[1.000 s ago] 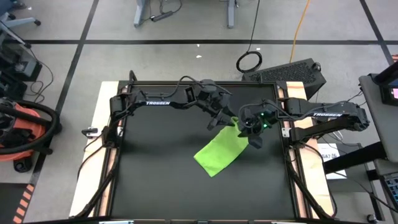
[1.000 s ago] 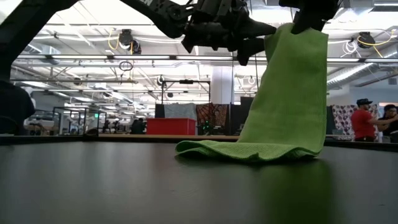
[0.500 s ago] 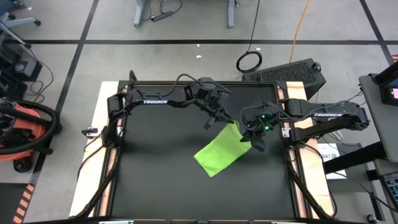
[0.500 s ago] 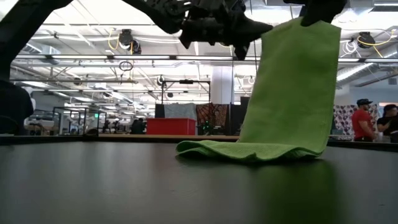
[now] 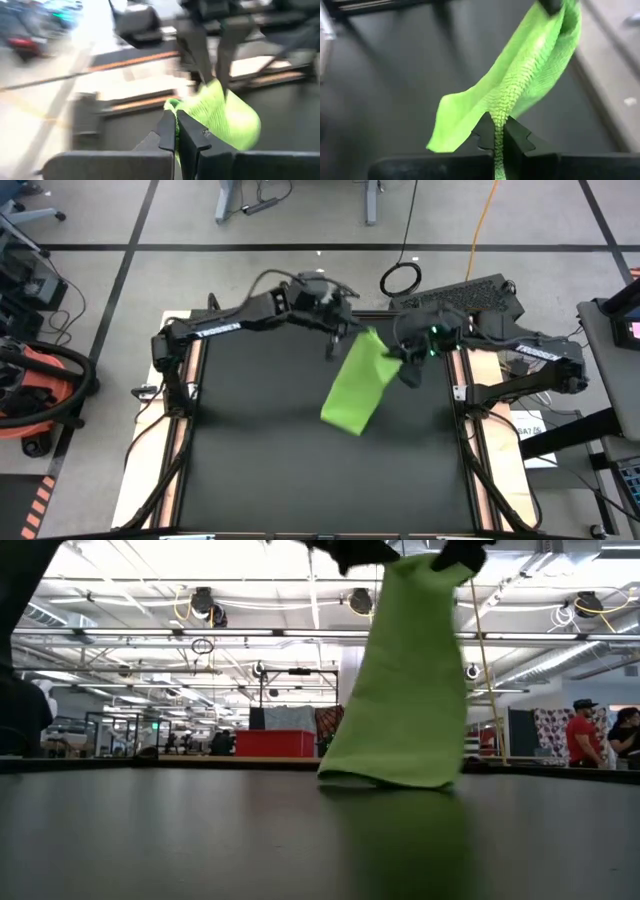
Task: Roll towel
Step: Roll the green microfiber towel
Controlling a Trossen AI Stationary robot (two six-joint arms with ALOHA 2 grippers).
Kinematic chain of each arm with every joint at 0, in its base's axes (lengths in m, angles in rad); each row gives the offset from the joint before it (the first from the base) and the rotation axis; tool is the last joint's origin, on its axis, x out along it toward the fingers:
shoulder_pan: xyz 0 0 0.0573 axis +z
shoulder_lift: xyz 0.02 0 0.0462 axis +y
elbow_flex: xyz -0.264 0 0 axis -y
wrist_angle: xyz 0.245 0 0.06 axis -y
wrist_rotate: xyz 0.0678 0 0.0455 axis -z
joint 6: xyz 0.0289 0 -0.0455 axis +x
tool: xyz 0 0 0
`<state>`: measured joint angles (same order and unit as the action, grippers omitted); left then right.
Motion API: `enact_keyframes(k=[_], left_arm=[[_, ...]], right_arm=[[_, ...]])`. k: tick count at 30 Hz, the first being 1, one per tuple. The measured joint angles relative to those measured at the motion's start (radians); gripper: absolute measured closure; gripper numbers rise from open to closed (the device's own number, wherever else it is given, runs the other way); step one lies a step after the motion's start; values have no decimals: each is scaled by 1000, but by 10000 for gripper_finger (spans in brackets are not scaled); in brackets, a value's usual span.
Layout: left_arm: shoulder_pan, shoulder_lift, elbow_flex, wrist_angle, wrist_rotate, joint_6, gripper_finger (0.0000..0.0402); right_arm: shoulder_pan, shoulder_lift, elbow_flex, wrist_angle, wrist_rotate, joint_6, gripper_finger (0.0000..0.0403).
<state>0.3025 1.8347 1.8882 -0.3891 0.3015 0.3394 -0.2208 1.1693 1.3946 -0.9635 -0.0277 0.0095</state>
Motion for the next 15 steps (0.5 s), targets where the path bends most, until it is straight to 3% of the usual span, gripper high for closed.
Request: enact_keyframes(k=[4, 8, 15], left_arm=[[4, -63, 77, -41, -116, 41, 398], [-16, -127, 94, -164, -159, 33, 398], [-128, -142, 33, -469, -189, 6, 399]], right_arm=[[-61, 100, 170, -19, 48, -114, 403], [-70, 185, 302, -80, 39, -183, 403], [-28, 301, 285, -192, -180, -206, 403]])
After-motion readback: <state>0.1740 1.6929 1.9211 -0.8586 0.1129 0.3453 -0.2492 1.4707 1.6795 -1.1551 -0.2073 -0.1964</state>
